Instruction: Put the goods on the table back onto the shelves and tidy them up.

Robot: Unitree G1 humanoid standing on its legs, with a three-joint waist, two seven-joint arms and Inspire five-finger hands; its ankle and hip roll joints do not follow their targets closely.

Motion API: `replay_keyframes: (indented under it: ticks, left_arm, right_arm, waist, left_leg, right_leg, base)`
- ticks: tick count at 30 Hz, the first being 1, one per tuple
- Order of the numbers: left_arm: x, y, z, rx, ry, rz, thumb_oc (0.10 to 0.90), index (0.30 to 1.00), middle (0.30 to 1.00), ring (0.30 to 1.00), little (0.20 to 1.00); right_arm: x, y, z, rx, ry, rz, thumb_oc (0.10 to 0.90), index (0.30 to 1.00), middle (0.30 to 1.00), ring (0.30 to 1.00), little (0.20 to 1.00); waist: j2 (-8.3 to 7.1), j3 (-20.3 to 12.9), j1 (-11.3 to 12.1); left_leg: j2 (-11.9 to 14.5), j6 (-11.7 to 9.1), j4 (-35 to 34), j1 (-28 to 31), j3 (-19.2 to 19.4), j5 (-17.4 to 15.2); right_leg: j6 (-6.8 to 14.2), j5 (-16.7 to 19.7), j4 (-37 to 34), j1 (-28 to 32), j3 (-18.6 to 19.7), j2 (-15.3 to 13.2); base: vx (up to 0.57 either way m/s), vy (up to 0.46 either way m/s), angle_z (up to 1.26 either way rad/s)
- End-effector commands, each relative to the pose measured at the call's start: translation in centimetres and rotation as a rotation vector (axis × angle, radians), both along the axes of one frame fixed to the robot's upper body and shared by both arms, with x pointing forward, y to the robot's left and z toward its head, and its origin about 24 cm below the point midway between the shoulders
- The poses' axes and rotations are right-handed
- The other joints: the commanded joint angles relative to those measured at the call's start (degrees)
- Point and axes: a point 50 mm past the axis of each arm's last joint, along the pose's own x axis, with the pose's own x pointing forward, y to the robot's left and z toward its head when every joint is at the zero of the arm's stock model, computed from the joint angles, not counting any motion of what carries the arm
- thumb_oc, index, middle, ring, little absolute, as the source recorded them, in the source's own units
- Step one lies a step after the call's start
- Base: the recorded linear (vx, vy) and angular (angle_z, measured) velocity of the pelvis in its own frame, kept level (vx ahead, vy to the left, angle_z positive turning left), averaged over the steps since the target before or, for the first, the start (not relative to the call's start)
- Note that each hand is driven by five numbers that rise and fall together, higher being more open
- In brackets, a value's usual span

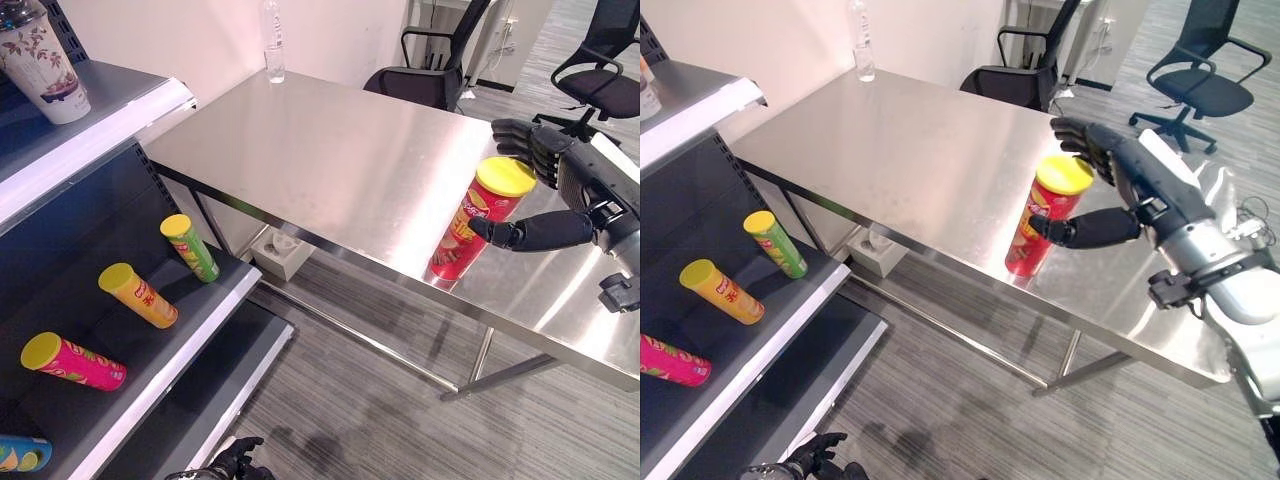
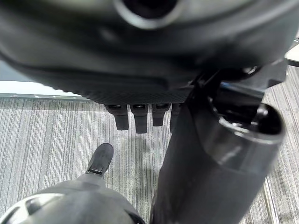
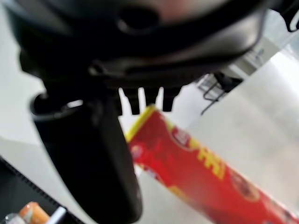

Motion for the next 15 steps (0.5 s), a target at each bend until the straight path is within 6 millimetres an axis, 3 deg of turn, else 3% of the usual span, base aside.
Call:
replay_keyframes:
  ticks: [1, 15]
  left_arm:
    - [-0.9, -0.3, -0.4, -0.014, 0.041, -0.014, 0.800, 0.900, 0.900, 0.900, 0.900]
    - [-1.4, -0.4, -0.6, -0.020, 0.059, -0.010, 0.800, 0.900, 0.900, 0.900, 0.900]
  right_arm:
    - [-0.1, 0.3, 2.7, 0.029, -0.142, 0.028, 0.800, 0.900, 0.900, 0.900, 0.900]
    - [0.9, -0.3, 1.2, 0.078, -0.099, -0.014, 0.800, 0.900, 0.900, 0.900, 0.900]
  waist:
    - [-1.07, -5.1, 2.6]
    - [-1.09, -5.0, 3.3]
  left_leg:
    - [5.9, -6.2, 0.5, 3.0, -0.1, -1.0]
    - [5.8, -6.1, 0.5, 3.2, -0.7, -1.2]
  right_leg:
    - [1.4, -1.8, 0.4, 0.3, 3.3, 1.5]
    - [1.3, -1.9, 0.4, 0.7, 2.9, 1.5]
  base:
    - [0.00, 0.000, 0.00]
    - [0.00, 0.000, 0.00]
